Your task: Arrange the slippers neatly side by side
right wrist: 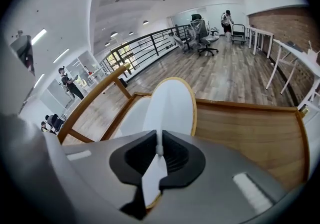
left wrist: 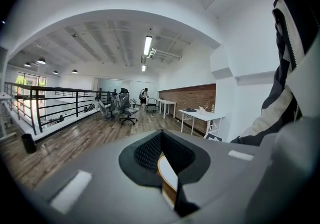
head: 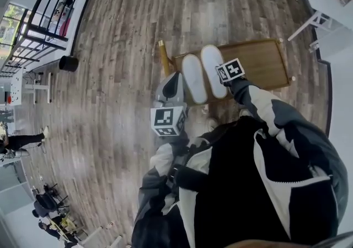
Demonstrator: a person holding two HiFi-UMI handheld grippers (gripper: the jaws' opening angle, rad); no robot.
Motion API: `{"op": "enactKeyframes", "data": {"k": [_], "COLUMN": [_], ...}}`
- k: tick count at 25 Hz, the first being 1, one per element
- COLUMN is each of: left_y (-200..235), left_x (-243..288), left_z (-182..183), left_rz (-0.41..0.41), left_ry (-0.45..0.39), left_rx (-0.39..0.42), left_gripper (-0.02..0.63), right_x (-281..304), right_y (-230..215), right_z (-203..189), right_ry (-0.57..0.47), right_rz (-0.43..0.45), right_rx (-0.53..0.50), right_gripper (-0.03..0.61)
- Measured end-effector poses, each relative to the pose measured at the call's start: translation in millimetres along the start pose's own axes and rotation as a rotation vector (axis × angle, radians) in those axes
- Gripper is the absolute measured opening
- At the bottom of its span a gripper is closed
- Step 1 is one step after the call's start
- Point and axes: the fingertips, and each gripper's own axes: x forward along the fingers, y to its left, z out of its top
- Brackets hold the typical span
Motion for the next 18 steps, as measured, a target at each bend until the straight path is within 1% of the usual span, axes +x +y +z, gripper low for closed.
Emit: {"op": "enactKeyframes", "data": {"k": [6, 10, 14, 15, 17, 18], "left_y": [10, 12, 15, 16, 14, 12], "left_x": [-2, -4, -5, -4, -2, -1], "left_z": [-4, -8, -10, -11, -12, -12], "left_rz": [0.015, 0.021, 0.021, 0.021, 0.019, 0.017], "left_ry": [0.014, 0.027, 0.030, 0.033, 0.031, 0.029], "left_rx": [0.005, -0.001, 0.001, 0.003, 0.008, 0.009], "left_gripper": [0.018, 0.018, 0.018, 0.018, 0.018, 0.018], "right_x": [29, 39, 45, 47, 50, 51], "right_y": [-9, -10, -13, -12, -9, -9], "right_z": [-3, -8, -14, -15, -19, -20], "right_ry": [0.051, 0.091, 0.123, 0.130, 0.142, 0.140], "right_rz": [-0.039, -0.039, -0.042, -0.034, -0.012, -0.006], "right_rx": [-0.016, -0.052, -0.051, -0.060, -0.068, -0.065], "right_gripper": [0.028, 0.029, 0.036, 0.055, 0.143, 0.161]}}
